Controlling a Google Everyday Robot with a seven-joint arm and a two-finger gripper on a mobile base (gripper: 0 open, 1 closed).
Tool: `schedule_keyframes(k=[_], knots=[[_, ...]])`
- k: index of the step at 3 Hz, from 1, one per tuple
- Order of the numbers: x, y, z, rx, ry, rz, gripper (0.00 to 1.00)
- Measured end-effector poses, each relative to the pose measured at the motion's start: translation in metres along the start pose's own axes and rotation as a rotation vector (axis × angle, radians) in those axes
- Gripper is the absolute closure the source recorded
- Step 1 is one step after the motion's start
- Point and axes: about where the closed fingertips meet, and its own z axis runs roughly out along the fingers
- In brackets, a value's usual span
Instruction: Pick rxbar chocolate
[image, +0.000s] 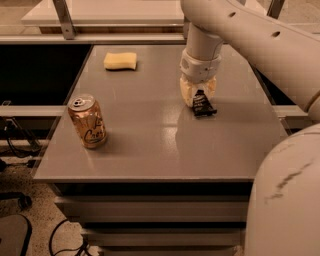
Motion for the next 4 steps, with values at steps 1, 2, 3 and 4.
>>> schedule_keyframes(k=[1,2,3,4], knots=[[-0.004,0.003,0.001,-0.003,-0.01,-0.062,1.0],[-0.009,0.004,-0.01,0.006,-0.029,-0.14,1.0],[-0.015,0.005,-0.024,0.016,-0.049,-0.208,1.0],[-0.018,0.005,-0.036,0.017,-0.065,-0.258,1.0]])
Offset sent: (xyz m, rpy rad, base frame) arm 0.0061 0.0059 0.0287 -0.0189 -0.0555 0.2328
